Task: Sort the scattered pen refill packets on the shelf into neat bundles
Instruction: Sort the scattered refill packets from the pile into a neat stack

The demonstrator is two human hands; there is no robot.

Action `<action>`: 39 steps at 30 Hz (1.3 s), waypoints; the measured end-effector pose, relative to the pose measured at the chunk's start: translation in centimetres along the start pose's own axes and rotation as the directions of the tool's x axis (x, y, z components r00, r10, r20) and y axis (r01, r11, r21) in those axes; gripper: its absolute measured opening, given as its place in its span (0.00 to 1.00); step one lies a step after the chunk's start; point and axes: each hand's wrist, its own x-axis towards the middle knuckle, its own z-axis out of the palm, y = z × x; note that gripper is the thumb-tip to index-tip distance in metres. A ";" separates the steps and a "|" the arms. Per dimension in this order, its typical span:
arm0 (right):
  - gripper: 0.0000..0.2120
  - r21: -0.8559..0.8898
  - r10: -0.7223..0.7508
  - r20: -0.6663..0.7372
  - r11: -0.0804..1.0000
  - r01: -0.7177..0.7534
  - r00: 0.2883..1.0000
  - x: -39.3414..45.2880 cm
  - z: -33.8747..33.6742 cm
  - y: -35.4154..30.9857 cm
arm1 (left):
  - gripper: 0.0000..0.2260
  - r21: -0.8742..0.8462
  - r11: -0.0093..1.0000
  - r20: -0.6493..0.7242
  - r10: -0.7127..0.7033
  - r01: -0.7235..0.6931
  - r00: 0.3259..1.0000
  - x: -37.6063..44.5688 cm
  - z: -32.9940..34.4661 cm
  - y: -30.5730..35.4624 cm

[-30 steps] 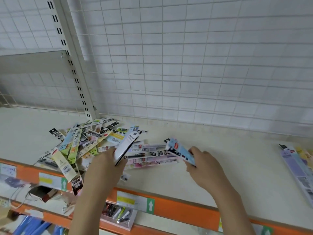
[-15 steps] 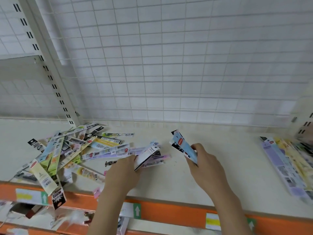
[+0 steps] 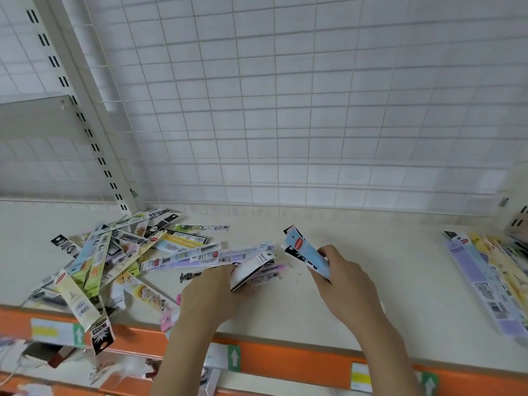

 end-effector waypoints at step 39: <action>0.12 0.129 0.020 -0.075 0.992 -0.010 0.997 1.0 -0.1 -0.3 | 0.15 -0.531 0.842 -0.366 -0.328 0.093 0.871 0.0 -4.8 0.3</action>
